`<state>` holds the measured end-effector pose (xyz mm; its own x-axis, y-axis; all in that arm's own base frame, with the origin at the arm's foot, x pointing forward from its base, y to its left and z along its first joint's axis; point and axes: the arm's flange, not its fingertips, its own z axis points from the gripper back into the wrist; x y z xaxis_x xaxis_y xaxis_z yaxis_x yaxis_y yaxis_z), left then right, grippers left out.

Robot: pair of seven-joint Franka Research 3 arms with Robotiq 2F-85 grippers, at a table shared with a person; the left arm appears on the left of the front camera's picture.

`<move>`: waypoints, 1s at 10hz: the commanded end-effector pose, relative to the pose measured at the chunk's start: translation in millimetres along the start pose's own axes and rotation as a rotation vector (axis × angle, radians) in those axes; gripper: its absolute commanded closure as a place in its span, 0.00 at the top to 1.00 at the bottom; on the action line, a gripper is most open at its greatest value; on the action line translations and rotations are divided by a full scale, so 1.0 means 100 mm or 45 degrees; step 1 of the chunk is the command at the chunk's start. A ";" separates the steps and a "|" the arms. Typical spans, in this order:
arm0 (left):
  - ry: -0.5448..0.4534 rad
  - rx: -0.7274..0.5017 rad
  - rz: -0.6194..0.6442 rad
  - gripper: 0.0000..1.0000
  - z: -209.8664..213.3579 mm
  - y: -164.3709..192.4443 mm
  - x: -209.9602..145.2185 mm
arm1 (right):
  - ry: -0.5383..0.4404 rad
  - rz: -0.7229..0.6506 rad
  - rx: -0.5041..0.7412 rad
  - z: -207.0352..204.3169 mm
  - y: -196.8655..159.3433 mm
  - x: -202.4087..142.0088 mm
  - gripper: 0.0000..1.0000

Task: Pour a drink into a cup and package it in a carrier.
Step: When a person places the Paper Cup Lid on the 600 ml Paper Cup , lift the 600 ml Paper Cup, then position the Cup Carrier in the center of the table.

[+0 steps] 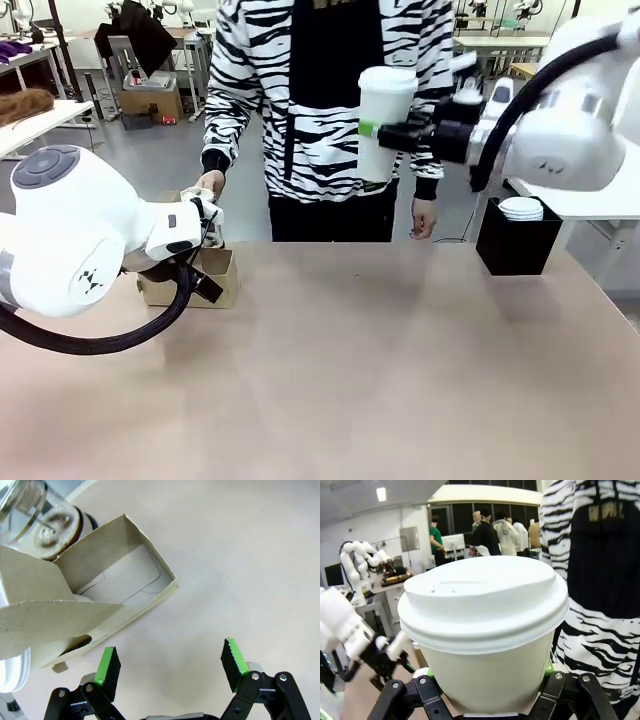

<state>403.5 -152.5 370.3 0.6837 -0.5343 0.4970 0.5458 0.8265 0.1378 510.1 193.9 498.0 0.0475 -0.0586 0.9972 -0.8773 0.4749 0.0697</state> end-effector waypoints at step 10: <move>-0.001 -0.002 0.003 1.00 0.00 0.01 0.00 | 0.050 0.004 -0.068 0.42 0.85 0.91 0.81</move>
<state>403.5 -152.7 370.4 0.6835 -0.5346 0.4971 0.5460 0.8263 0.1380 414.4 187.2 587.7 0.0884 -0.0101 0.9960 -0.8501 0.5204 0.0807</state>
